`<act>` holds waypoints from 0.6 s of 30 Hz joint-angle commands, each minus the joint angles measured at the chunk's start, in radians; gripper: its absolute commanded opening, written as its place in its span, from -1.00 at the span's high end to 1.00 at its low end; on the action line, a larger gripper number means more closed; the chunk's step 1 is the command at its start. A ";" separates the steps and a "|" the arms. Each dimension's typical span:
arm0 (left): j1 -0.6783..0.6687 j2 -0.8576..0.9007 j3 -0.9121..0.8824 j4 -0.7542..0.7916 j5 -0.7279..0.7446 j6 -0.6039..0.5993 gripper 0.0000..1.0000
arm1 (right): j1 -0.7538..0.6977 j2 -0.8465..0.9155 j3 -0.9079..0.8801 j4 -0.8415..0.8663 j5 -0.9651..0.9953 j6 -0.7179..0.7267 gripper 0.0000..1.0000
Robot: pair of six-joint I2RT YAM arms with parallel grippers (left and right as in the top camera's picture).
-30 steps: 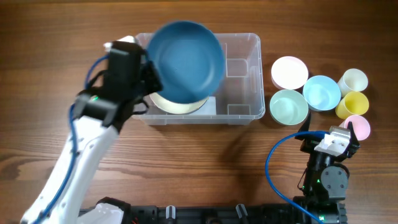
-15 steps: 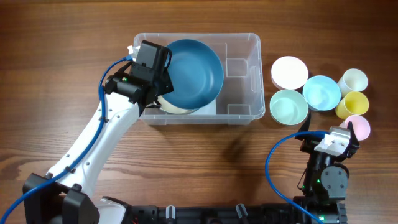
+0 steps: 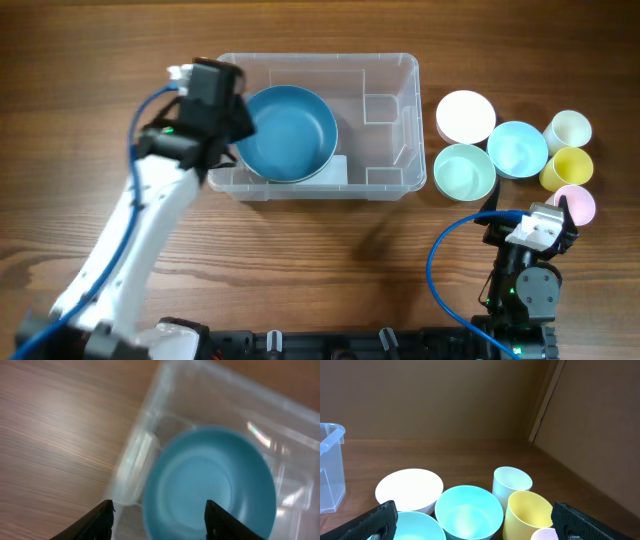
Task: Pack container
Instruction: 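Grasp the dark blue bowl and stack it onto the cream bowl, then withdraw the left gripper and reach the right gripper toward the cups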
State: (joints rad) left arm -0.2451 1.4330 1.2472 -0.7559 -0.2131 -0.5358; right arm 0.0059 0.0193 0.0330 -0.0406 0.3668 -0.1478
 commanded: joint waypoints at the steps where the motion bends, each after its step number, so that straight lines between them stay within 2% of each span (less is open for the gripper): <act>1: 0.157 -0.130 0.038 -0.029 -0.020 0.005 -0.22 | 0.006 -0.005 0.002 0.003 -0.002 -0.009 -1.00; 3: 0.250 -0.157 0.038 -0.056 -0.020 0.005 -0.29 | 0.006 -0.005 0.002 0.003 -0.002 -0.009 -1.00; 6: 0.391 -0.160 0.038 -0.095 -0.020 0.005 -0.55 | 0.006 -0.005 0.002 0.003 -0.002 -0.009 -0.99; 7: 0.459 -0.153 0.038 -0.109 -0.019 0.004 -0.71 | 0.006 -0.005 0.002 0.003 -0.002 -0.009 -0.99; 9: 0.510 -0.147 0.038 -0.114 -0.007 0.004 -0.99 | 0.006 -0.005 0.002 0.003 -0.002 -0.009 -0.99; 18: 0.546 -0.144 0.038 -0.121 0.006 0.005 -1.00 | 0.006 -0.005 0.002 0.003 -0.002 -0.009 -1.00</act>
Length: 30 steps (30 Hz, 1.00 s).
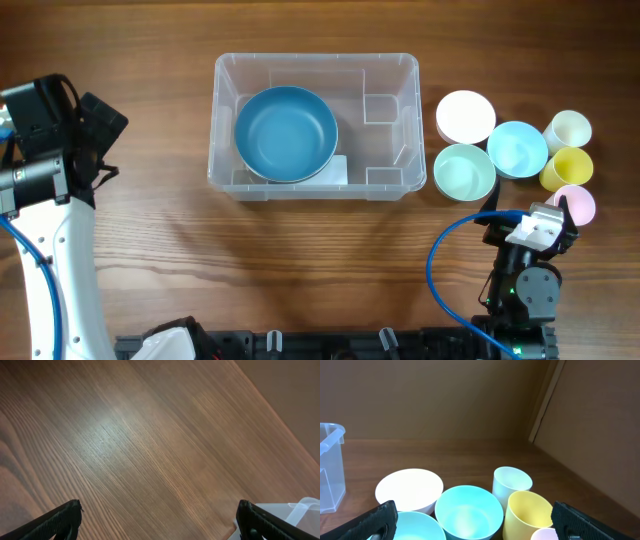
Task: Pack container
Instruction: 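Withdraw the left gripper and reach the right gripper toward the cups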
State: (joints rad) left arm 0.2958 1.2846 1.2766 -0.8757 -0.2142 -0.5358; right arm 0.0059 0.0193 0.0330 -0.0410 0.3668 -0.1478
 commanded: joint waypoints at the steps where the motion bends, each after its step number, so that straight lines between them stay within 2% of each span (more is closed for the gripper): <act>1: 0.005 0.004 0.008 -0.002 0.008 0.005 -1.00 | 0.006 -0.005 0.002 0.003 -0.002 -0.009 -0.99; 12: 0.005 0.004 0.008 -0.002 0.008 0.005 -0.99 | 0.006 -0.005 0.002 0.006 -0.006 -0.005 -0.99; 14: 0.005 0.004 0.008 -0.002 0.008 0.005 -0.99 | 0.006 -0.005 0.002 0.048 -0.092 -0.003 -0.99; 18: 0.005 0.004 0.008 -0.002 0.008 0.005 -0.99 | 0.006 -0.005 0.002 0.068 -0.422 -0.002 -0.99; 21: 0.005 0.004 0.008 -0.002 0.008 0.005 -0.99 | 0.006 -0.005 0.002 0.035 -0.454 -0.002 -0.99; 27: 0.005 0.004 0.008 -0.002 0.008 0.005 -1.00 | 0.006 -0.003 0.021 0.032 -0.406 0.259 -0.99; 30: 0.005 0.004 0.008 -0.002 0.008 0.005 -1.00 | 0.006 0.052 0.126 -0.043 -0.388 0.296 -1.00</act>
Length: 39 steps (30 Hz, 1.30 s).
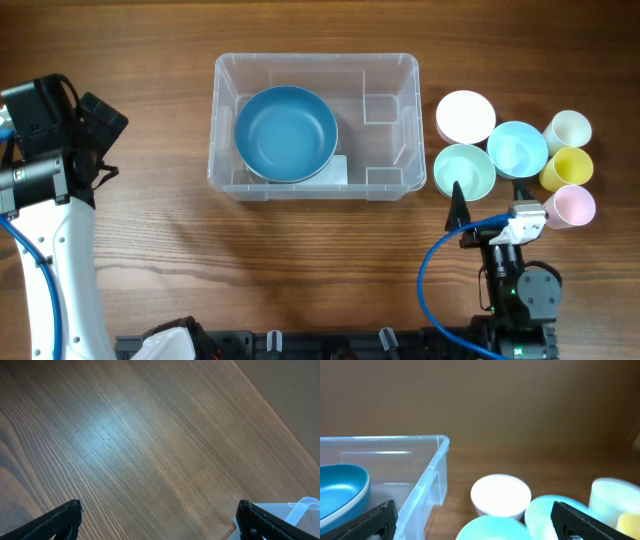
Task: Pack container
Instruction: 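Withdraw the left gripper and reach the right gripper toward the cups, then lower the right gripper onto the mint green bowl rim and grasp it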
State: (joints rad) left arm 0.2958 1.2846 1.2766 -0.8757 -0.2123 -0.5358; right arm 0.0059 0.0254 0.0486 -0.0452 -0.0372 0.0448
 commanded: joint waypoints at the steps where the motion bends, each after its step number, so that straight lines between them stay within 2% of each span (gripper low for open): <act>1: 0.005 0.004 0.008 -0.002 0.006 0.005 -0.99 | 0.006 0.092 0.174 -0.087 0.051 0.123 -0.99; 4: 0.005 0.004 0.008 -0.002 0.006 0.005 -1.00 | 0.006 0.287 0.396 -0.232 0.097 0.113 -1.00; 8: 0.005 0.004 0.008 -0.002 0.006 0.005 -1.00 | 0.006 0.607 0.739 -0.483 0.055 0.113 -0.99; 12: 0.005 0.004 0.008 -0.002 0.006 0.005 -0.99 | 0.006 0.793 0.893 -0.640 -0.074 0.115 -1.00; 17: 0.005 0.004 0.008 -0.002 0.006 0.005 -0.99 | 0.006 0.902 0.895 -0.708 -0.075 0.122 -1.00; 18: 0.005 0.004 0.008 -0.002 0.006 0.005 -1.00 | 0.006 0.917 0.895 -0.716 -0.038 0.148 -1.00; 20: 0.005 0.004 0.008 -0.002 0.006 0.005 -1.00 | 0.006 0.947 0.895 -0.765 0.129 0.311 -0.97; 21: 0.005 0.004 0.008 -0.002 0.006 0.005 -1.00 | 0.006 0.959 0.895 -0.800 0.206 0.394 -0.91; 23: 0.005 0.004 0.008 -0.002 0.006 0.005 -1.00 | 0.006 0.972 0.894 -0.822 0.252 0.436 -0.82; 25: 0.005 0.004 0.008 -0.001 0.006 0.005 -1.00 | 0.006 0.993 0.892 -0.843 0.294 0.470 -0.57; 28: 0.005 0.004 0.008 -0.002 0.006 0.005 -1.00 | 0.006 1.031 0.867 -0.875 0.329 0.522 -0.53; 30: 0.005 0.004 0.008 -0.002 0.006 0.005 -1.00 | 0.006 1.059 0.828 -0.856 0.319 0.541 -0.53; 31: 0.005 0.004 0.008 -0.002 0.006 0.005 -0.99 | 0.006 1.073 0.811 -0.837 0.305 0.541 -0.60; 32: 0.005 0.004 0.008 -0.002 0.006 0.005 -0.99 | 0.006 1.087 0.795 -0.815 0.291 0.541 -0.90; 33: 0.005 0.004 0.008 -0.002 0.006 0.005 -0.99 | 0.005 1.105 0.777 -0.783 0.274 0.538 -0.99; 39: 0.005 0.004 0.008 -0.002 0.006 0.005 -0.99 | -0.088 1.205 0.755 -0.739 0.198 0.527 -0.99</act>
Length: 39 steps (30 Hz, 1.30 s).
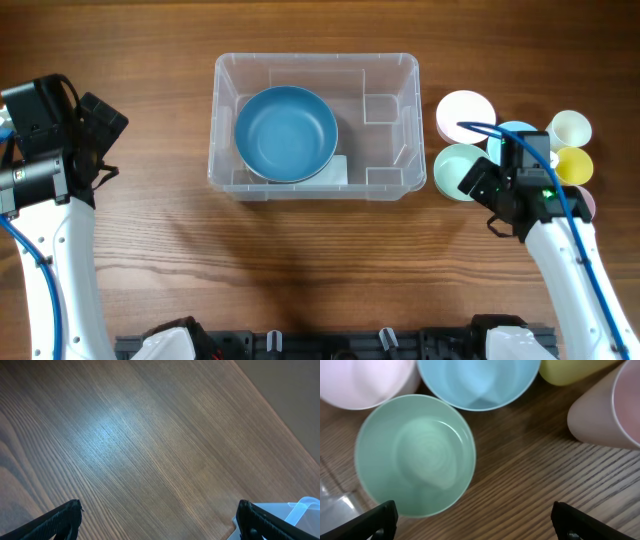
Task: Pack container
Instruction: 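Lower the right gripper onto the mint green bowl rim and grasp it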
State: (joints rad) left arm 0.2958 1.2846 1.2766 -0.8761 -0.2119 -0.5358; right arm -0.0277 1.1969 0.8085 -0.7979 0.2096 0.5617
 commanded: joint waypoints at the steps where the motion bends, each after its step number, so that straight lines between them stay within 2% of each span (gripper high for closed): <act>1: 0.005 0.004 0.008 -0.001 0.005 0.005 -0.99 | -0.090 0.049 -0.005 0.024 -0.090 -0.010 -0.99; 5: 0.005 0.004 0.008 -0.001 0.005 0.005 -1.00 | -0.174 0.078 -0.005 0.060 -0.231 -0.076 -0.87; 9: 0.005 0.004 0.008 -0.001 0.005 0.005 -1.00 | -0.179 0.090 -0.005 0.068 -0.245 -0.147 -0.75; 12: 0.005 0.004 0.008 -0.001 0.005 0.005 -1.00 | -0.179 0.090 -0.005 0.065 -0.245 -0.193 -0.75; 17: 0.005 0.004 0.008 -0.001 0.005 0.005 -0.99 | -0.179 0.090 -0.031 0.074 -0.235 -0.193 -0.75; 24: 0.005 0.004 0.008 -0.001 0.005 0.005 -1.00 | -0.179 0.090 -0.179 0.227 -0.286 -0.195 -0.72; 28: 0.005 0.004 0.008 -0.001 0.005 0.005 -0.99 | -0.179 0.090 -0.198 0.263 -0.286 -0.193 -0.59; 31: 0.005 0.004 0.008 -0.001 0.005 0.005 -1.00 | -0.179 0.090 -0.198 0.274 -0.286 -0.193 -0.37; 36: 0.005 0.004 0.008 -0.001 0.005 0.005 -1.00 | -0.179 0.090 -0.211 0.285 -0.286 -0.192 -0.34; 39: 0.005 0.004 0.008 -0.001 0.005 0.005 -1.00 | -0.179 0.090 -0.230 0.330 -0.287 -0.150 -0.25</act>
State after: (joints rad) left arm 0.2958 1.2846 1.2766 -0.8761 -0.2119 -0.5358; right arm -0.2047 1.2800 0.6022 -0.4938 -0.0639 0.3759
